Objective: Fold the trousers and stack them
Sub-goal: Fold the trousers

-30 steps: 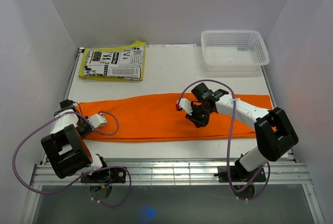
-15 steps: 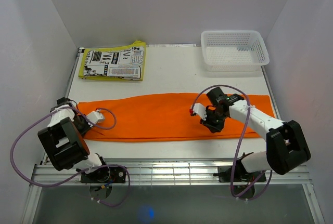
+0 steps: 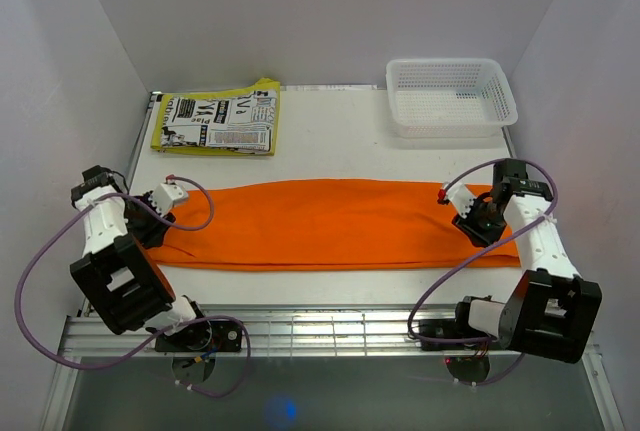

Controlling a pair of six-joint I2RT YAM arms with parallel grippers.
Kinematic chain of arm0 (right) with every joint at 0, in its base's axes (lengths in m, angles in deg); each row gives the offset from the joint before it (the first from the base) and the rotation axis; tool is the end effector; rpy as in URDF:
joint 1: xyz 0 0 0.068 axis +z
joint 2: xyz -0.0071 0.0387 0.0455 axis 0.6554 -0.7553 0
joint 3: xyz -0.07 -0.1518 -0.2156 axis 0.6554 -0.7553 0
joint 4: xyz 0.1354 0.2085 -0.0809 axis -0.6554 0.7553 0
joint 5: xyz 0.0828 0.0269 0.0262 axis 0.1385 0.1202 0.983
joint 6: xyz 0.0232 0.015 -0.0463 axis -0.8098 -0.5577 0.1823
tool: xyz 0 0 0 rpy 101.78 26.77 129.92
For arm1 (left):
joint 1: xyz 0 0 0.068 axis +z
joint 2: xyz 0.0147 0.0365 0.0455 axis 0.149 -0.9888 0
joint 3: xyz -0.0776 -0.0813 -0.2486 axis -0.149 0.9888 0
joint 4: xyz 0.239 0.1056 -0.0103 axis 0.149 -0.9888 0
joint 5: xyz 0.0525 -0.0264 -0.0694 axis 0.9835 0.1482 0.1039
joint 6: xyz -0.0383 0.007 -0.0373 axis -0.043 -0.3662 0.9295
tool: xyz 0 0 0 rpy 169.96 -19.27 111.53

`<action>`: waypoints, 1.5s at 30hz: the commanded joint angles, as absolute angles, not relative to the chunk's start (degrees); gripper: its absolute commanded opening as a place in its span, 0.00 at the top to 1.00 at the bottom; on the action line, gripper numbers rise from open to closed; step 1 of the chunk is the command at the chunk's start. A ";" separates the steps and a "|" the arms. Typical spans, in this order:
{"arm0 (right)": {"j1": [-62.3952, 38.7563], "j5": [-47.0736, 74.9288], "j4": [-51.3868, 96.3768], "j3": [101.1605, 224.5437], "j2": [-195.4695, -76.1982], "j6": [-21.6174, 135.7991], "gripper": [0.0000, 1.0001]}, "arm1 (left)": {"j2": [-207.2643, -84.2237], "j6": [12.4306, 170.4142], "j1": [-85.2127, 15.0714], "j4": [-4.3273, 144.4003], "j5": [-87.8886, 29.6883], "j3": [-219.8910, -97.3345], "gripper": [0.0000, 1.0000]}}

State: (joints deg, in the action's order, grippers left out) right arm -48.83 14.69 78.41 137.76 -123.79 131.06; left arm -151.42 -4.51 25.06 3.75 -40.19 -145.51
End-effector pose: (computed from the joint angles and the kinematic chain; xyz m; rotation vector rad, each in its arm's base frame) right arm 0.2039 -0.0231 0.2337 -1.4306 2.4591 -0.0622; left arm 0.2030 0.1207 0.2308 1.2197 2.5356 -0.1671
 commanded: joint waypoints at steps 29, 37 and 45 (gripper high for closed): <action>-63.01 5.32 66.63 126.15 -122.78 158.39 0.92 | -165.43 13.22 24.83 14.67 -36.75 -142.43 0.38; -63.01 5.67 69.72 124.94 -125.76 157.51 0.92 | -166.31 14.45 24.74 15.46 -36.05 -142.08 0.40; -63.97 4.18 65.76 125.00 -133.75 153.82 0.78 | -165.96 17.96 28.68 8.90 -41.66 -150.04 0.38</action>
State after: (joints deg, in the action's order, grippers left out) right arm -62.77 4.70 66.46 124.78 -130.48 155.45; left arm -165.58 15.73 25.69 11.97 -38.07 -144.68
